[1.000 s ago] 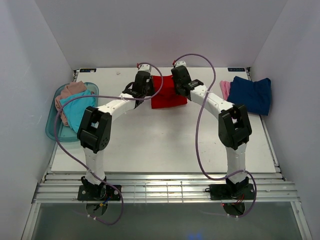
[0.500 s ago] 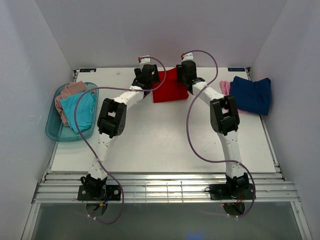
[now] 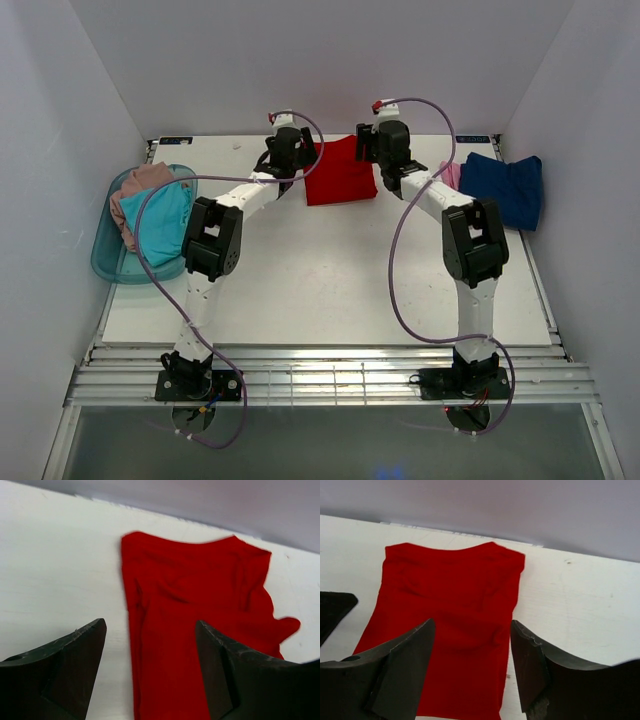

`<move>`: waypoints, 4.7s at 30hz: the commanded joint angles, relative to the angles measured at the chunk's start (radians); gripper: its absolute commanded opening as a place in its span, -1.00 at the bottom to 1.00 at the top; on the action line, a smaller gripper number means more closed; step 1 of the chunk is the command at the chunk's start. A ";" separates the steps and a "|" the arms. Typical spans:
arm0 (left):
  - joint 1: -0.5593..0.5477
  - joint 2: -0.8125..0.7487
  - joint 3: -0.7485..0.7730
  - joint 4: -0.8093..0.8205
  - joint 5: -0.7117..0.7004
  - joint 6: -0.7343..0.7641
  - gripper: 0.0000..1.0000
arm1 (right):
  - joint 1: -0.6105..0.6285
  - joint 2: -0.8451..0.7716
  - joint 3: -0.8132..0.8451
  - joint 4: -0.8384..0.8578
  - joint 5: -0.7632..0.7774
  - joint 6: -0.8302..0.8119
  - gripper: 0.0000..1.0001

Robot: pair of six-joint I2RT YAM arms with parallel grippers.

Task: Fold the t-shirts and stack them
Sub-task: Fold the long partially folded tshirt into a neat square, then smooth out wrinkles on the folded tshirt

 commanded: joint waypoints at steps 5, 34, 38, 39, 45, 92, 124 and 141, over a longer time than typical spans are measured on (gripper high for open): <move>-0.012 -0.009 0.014 -0.070 0.176 -0.053 0.61 | -0.001 0.123 0.122 -0.165 -0.104 0.085 0.32; -0.021 0.045 -0.209 -0.176 0.290 -0.029 0.41 | -0.022 0.185 -0.014 -0.335 -0.133 0.159 0.10; -0.044 -0.032 -0.363 -0.196 0.274 -0.022 0.39 | -0.009 0.093 -0.193 -0.320 -0.143 0.185 0.07; -0.049 -0.046 -0.392 -0.199 0.270 -0.022 0.39 | -0.004 0.077 -0.226 -0.317 -0.149 0.189 0.06; -0.105 -0.149 -0.572 -0.234 0.254 -0.024 0.36 | 0.054 -0.073 -0.457 -0.320 -0.133 0.224 0.04; -0.161 -0.612 -0.816 -0.018 0.242 -0.036 0.37 | 0.192 -0.424 -0.639 -0.306 0.075 0.142 0.16; -0.161 -0.463 -0.730 -0.027 0.213 -0.022 0.09 | 0.169 -0.320 -0.510 -0.246 -0.012 0.083 -0.49; -0.159 -0.553 -0.730 -0.021 0.075 -0.024 -1.00 | 0.168 -0.361 -0.475 -0.257 -0.018 0.059 -0.84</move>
